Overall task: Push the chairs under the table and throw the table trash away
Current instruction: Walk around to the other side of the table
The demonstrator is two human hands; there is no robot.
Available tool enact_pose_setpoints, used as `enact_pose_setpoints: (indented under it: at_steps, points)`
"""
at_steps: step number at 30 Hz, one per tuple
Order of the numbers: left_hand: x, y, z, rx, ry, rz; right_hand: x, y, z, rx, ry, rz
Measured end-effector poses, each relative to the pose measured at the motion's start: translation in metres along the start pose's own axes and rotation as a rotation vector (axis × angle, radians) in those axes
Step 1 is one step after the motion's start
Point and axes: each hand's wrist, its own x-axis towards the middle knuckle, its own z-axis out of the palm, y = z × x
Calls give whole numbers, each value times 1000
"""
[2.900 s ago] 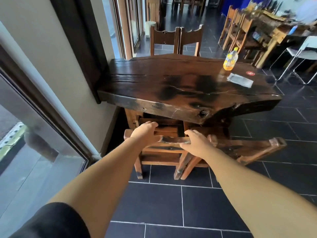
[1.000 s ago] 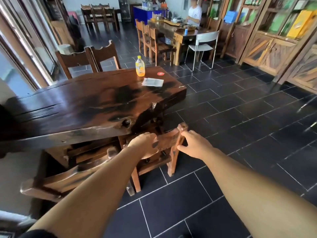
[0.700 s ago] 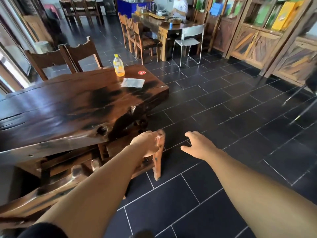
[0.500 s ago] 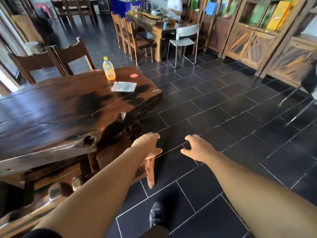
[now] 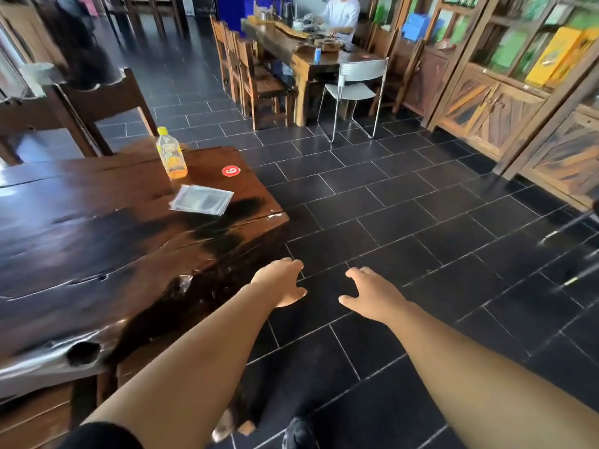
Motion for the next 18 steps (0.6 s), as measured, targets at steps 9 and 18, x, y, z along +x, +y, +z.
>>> enact_pose_setpoints:
  at_steps: [9,18]
  points:
    - [129,1,-53,37,21,-58,141,27,-60,26,9,-90]
    - [277,10,-91,-15,73,-190,310,76,-126,1,-17,-227]
